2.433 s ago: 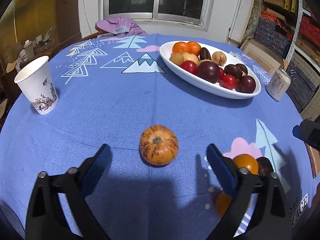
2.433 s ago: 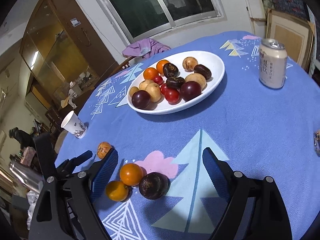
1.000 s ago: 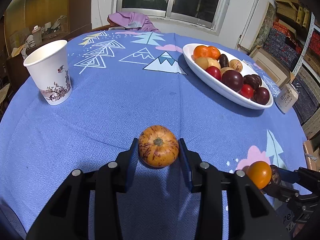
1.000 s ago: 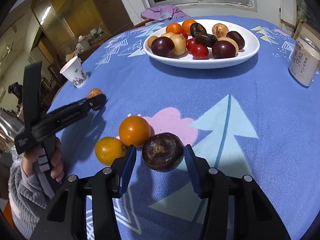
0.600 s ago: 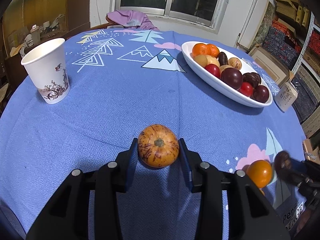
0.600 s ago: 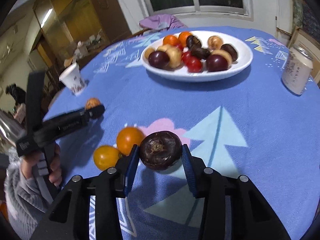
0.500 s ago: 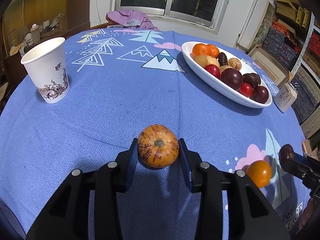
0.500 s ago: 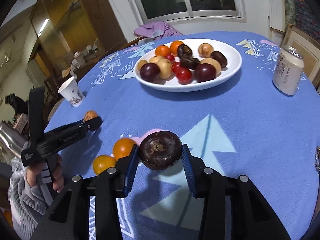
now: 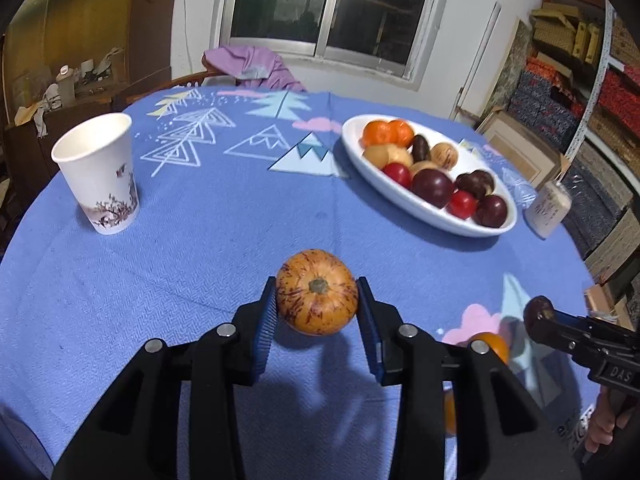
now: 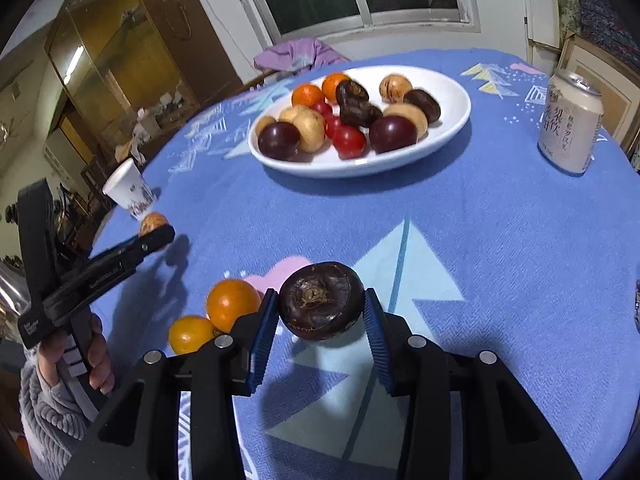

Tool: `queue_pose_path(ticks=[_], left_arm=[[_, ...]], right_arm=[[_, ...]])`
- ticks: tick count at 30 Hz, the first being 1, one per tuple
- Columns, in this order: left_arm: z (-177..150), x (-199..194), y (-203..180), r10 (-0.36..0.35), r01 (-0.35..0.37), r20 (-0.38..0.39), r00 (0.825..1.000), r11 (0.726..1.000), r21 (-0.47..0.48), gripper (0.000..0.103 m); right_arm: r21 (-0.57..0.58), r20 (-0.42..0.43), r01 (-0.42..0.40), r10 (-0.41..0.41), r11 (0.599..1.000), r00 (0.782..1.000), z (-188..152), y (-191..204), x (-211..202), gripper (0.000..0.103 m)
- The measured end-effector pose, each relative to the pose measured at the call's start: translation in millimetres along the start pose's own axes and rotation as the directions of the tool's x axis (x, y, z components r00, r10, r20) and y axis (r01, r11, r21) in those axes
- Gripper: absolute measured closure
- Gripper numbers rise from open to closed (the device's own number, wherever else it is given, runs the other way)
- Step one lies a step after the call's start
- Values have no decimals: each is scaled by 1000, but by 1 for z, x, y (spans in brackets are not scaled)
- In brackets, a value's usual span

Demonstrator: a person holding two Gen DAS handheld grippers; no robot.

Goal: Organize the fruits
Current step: 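Carry both held fruits onto the white plate and open both tools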

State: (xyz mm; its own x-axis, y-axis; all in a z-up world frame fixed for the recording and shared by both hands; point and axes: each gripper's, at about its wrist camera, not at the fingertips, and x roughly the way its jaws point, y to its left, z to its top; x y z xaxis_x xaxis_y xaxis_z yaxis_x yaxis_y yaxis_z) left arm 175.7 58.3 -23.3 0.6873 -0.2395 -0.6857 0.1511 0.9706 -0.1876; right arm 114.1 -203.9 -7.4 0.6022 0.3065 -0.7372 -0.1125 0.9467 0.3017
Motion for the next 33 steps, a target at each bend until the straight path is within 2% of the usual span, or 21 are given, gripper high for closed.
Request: queue_pose_path(ticks=[4, 8, 13, 16, 20, 23, 29, 33], left_arm=[[6, -17, -9, -43, 43, 28, 999, 999, -4, 65], [18, -30, -24, -92, 92, 49, 995, 996, -1, 65], [54, -31, -44, -111, 111, 78, 991, 994, 8, 66], [80, -24, -59, -127, 126, 95, 987, 992, 20, 66], [107, 2, -83, -131, 126, 82, 988, 990, 55, 66], [121, 33, -102, -113, 108, 50, 992, 989, 97, 66], [134, 103, -127, -104, 109, -38, 994, 984, 141, 66], [140, 138, -136, -107, 117, -75, 991, 982, 146, 66]], right_arm=[[36, 64, -38, 36, 999, 997, 7, -3, -18, 59], [70, 167, -89, 76, 994, 983, 20, -2, -47, 59], [77, 261, -109, 85, 991, 962, 64, 5, -73, 59], [83, 300, -128, 97, 988, 949, 92, 8, -76, 59], [127, 310, -133, 88, 983, 947, 122, 1, -53, 59], [181, 278, -95, 42, 979, 960, 139, -17, -15, 59], [291, 203, -9, -53, 957, 978, 148, -60, 48, 59], [298, 181, 44, -101, 954, 978, 148, -75, 64, 59]])
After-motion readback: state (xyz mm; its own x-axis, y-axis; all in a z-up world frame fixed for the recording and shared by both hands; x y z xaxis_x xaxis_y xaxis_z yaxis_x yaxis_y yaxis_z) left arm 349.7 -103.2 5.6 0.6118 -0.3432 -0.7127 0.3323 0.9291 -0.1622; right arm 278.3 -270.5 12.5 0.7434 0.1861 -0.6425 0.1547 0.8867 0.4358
